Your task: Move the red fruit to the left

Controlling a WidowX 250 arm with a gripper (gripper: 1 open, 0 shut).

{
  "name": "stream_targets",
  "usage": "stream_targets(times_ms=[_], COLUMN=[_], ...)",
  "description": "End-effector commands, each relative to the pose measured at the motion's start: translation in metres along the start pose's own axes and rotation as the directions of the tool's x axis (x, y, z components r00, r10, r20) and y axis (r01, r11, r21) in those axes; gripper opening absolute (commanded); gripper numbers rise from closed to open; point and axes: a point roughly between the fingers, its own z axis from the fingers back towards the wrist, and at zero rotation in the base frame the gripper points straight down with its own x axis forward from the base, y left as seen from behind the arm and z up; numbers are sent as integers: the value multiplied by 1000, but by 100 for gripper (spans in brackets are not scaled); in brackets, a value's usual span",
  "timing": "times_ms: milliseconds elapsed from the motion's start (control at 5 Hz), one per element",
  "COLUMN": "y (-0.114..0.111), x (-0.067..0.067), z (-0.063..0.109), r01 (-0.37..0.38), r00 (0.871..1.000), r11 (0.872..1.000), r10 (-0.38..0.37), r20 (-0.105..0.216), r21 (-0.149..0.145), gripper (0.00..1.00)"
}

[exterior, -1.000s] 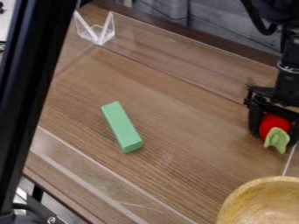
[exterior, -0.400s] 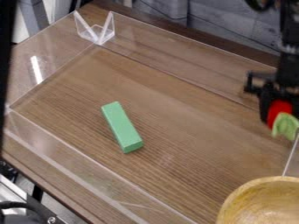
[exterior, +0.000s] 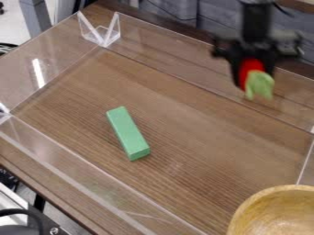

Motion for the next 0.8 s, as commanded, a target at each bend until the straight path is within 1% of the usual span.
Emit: stream_targets(times_ms=[0, 200, 400, 600], y=[24, 57, 78, 94], x=[1, 2, 0, 0], z=[35, 48, 62, 67], r01=[-94, -210, -280, -315], r00=[992, 970, 949, 937], r11=[995, 976, 959, 948], r10=[97, 214, 285, 318], r20=[85, 116, 134, 145], r21=[-36, -49, -53, -42], gripper=[0, 0, 0, 0])
